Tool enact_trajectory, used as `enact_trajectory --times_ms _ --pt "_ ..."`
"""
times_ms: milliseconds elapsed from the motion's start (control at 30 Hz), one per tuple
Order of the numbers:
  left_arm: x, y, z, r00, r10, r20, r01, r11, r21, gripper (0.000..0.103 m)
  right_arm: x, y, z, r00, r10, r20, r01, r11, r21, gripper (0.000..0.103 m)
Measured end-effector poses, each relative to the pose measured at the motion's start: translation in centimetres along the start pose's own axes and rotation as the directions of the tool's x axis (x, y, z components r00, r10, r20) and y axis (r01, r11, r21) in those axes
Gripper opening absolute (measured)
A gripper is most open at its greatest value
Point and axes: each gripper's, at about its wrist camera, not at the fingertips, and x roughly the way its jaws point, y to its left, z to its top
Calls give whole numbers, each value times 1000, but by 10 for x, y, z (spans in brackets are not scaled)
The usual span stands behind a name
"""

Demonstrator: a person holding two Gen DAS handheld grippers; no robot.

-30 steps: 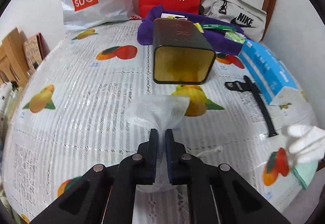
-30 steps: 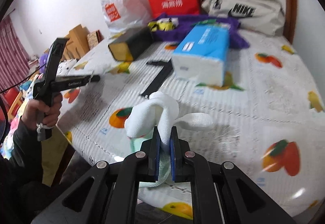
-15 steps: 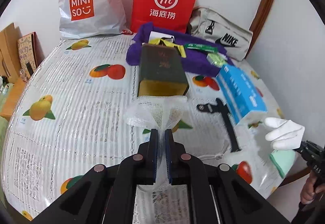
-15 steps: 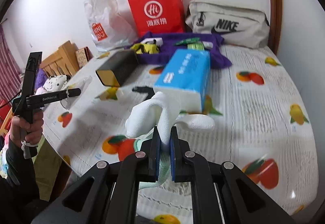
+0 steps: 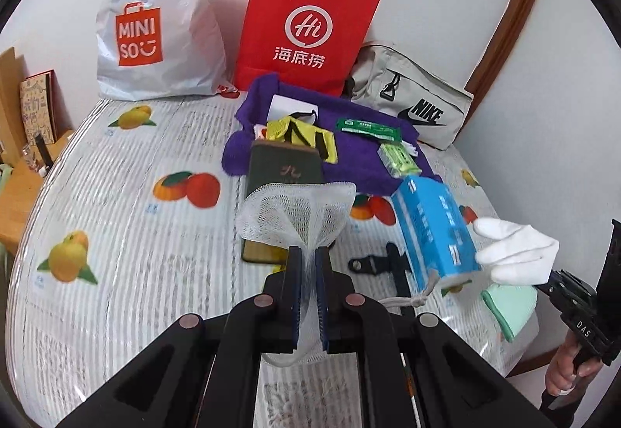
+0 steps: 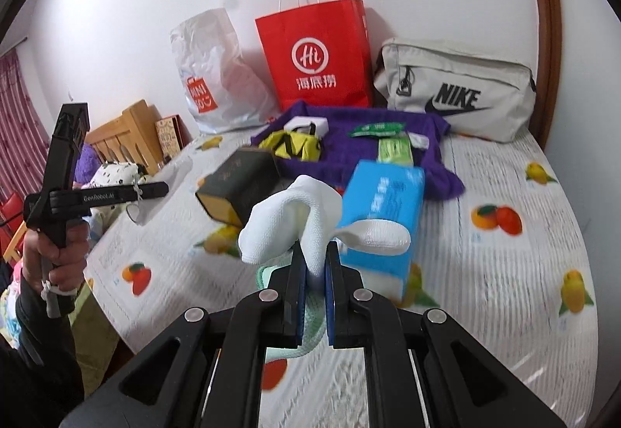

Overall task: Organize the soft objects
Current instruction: 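Lift the mesh bag and glove with both tools toward the purple towel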

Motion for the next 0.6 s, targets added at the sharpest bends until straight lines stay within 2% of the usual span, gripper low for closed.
enact_trajectory --times_ms 300,600 --pt "23 -1 29 999 -31 -16 31 1000 3 7 33 -3 46 1000 3 21 -3 1000 -20 8" --pt "46 5 63 1000 -13 -19 13 1000 10 7 72 -12 90 1000 -10 17 11 999 -37 8"
